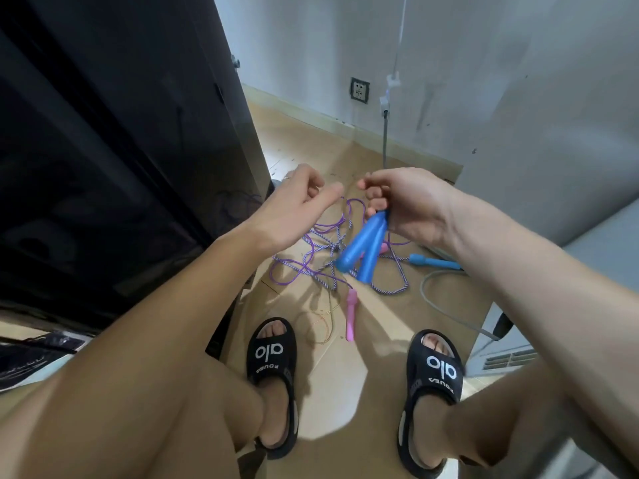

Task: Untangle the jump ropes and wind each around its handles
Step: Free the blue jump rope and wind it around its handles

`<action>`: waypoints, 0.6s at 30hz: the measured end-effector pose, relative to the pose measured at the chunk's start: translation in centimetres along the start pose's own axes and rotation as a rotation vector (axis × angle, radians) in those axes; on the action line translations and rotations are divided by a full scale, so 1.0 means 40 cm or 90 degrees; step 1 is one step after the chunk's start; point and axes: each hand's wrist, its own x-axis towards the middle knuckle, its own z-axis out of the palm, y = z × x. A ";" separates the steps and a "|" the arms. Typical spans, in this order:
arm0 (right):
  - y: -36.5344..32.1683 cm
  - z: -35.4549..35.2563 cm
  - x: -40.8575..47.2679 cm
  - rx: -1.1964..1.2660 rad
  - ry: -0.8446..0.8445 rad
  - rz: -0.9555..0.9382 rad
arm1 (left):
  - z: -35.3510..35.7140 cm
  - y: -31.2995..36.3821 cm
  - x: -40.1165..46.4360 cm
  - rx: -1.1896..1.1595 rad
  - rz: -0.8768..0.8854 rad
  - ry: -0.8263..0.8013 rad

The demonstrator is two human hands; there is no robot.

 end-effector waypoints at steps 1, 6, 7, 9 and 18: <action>-0.002 0.000 0.003 0.078 0.022 0.004 | 0.004 0.015 -0.008 -0.060 -0.020 -0.051; 0.007 0.011 0.010 0.262 0.141 0.032 | 0.054 0.064 -0.056 -0.016 -0.069 -0.296; 0.009 0.016 0.006 0.272 0.153 0.035 | 0.065 0.064 -0.056 0.016 -0.050 -0.281; 0.008 0.021 0.000 0.292 0.164 0.031 | 0.078 0.061 -0.052 0.046 0.000 -0.234; 0.018 -0.011 -0.022 -0.331 0.443 -0.087 | 0.034 0.059 -0.029 0.064 -0.014 -0.261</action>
